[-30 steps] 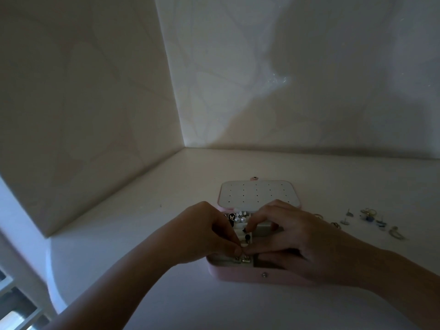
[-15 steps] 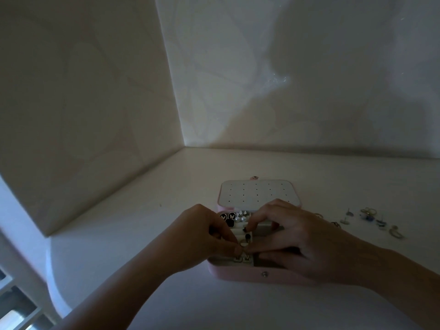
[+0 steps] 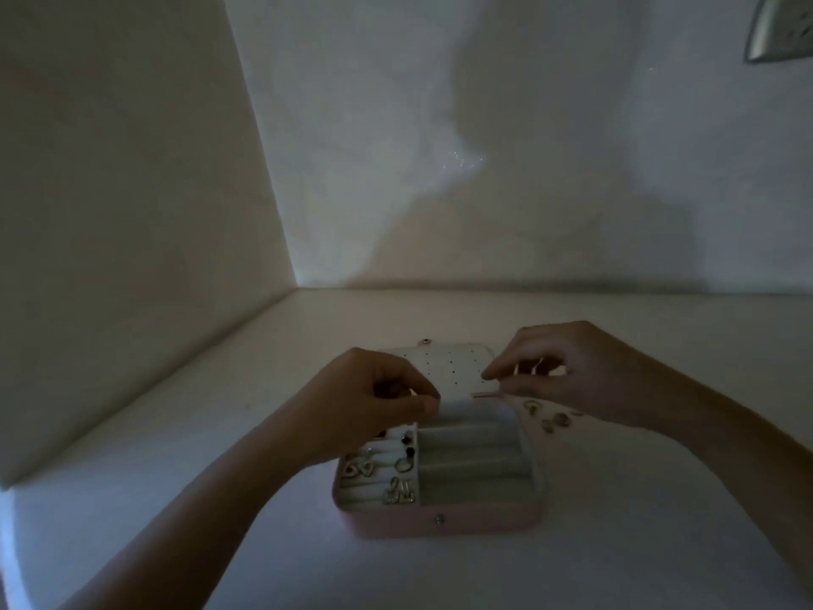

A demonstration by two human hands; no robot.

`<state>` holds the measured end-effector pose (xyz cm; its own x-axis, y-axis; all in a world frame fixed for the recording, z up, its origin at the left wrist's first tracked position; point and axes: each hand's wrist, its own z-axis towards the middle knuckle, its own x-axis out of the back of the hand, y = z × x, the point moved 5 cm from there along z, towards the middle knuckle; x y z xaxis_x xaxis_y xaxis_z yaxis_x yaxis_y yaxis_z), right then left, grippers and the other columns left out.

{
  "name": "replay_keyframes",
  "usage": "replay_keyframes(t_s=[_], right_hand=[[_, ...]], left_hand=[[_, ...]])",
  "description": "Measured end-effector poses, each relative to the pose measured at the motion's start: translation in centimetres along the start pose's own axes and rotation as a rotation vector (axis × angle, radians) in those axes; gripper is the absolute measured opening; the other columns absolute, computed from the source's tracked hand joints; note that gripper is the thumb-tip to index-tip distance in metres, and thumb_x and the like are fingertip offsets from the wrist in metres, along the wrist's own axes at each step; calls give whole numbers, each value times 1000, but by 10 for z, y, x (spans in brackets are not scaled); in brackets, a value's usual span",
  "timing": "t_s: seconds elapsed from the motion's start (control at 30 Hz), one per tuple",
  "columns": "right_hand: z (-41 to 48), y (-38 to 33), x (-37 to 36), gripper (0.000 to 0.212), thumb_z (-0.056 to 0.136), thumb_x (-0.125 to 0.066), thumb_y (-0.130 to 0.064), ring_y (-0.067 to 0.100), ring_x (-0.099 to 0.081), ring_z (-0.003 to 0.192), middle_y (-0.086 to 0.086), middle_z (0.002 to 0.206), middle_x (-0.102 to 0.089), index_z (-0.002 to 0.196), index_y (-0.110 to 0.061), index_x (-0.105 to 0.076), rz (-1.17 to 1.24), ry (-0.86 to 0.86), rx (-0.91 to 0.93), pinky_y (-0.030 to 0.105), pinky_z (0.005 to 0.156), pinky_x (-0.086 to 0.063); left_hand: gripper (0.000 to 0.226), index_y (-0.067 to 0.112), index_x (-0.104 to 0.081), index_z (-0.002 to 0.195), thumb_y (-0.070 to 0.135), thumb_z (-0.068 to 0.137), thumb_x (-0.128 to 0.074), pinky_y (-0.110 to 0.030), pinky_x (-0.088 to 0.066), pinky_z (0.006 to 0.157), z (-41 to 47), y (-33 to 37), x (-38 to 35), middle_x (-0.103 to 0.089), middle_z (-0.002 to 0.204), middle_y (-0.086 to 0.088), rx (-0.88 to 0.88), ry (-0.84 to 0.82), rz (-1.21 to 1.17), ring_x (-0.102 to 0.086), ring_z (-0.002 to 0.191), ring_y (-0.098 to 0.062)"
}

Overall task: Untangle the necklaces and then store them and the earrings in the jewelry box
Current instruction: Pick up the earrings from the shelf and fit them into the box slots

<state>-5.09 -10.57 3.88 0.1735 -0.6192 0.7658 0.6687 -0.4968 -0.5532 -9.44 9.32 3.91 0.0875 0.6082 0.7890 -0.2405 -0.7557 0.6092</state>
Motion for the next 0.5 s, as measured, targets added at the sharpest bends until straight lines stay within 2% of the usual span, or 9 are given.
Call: replay_keyframes(t_s=[0.1, 0.17, 0.23, 0.33, 0.43, 0.5], right_hand=[[-4, 29, 17, 20, 85, -71, -26, 0, -65, 81, -19, 88, -69, 83, -45, -71, -97, -102, -228, 23, 65, -56], [-7, 40, 19, 21, 83, -72, -25, 11, -68, 81, -18, 84, -70, 82, -45, -71, -117, -198, -329, 39, 65, -58], [-10, 44, 16, 20, 79, -75, -22, 13, -69, 81, -19, 82, -69, 83, -41, -72, -136, -288, -366, 45, 69, -56], [-10, 44, 14, 20, 74, -81, -25, -2, -63, 76, -17, 80, -68, 83, -39, -70, -212, -329, -369, 35, 70, -57], [-10, 49, 18, 21, 74, -82, -26, 0, -62, 77, -15, 83, -65, 88, -37, -70, -268, -318, -389, 18, 55, -49], [-11, 53, 20, 21, 72, -83, -27, 2, -61, 74, -14, 84, -65, 87, -36, -71, -263, -316, -406, 21, 55, -51]], left_hand=[[10, 34, -68, 96, 31, 89, -63, -8, -47, 67, 18, 14, -9, -66, 89, 17, -91, -74, 57, -60, 77, 11], [15, 33, -69, 103, 30, 90, -62, -11, -47, 85, 29, 20, -16, -64, 110, 15, -137, -145, 110, -56, 92, 11], [18, 34, -69, 106, 31, 91, -60, -18, -43, 96, 38, 22, -23, -59, 118, 16, -164, -217, 176, -51, 103, 4], [18, 37, -69, 105, 33, 90, -60, -24, -40, 98, 48, 18, -29, -57, 120, 14, -171, -251, 219, -50, 107, -1], [17, 38, -69, 104, 32, 90, -61, -22, -43, 95, 52, 12, -30, -59, 113, 16, -193, -244, 174, -53, 103, 1], [16, 42, -68, 101, 32, 90, -61, -24, -43, 97, 53, 7, -31, -59, 116, 18, -209, -251, 134, -53, 107, 0]])
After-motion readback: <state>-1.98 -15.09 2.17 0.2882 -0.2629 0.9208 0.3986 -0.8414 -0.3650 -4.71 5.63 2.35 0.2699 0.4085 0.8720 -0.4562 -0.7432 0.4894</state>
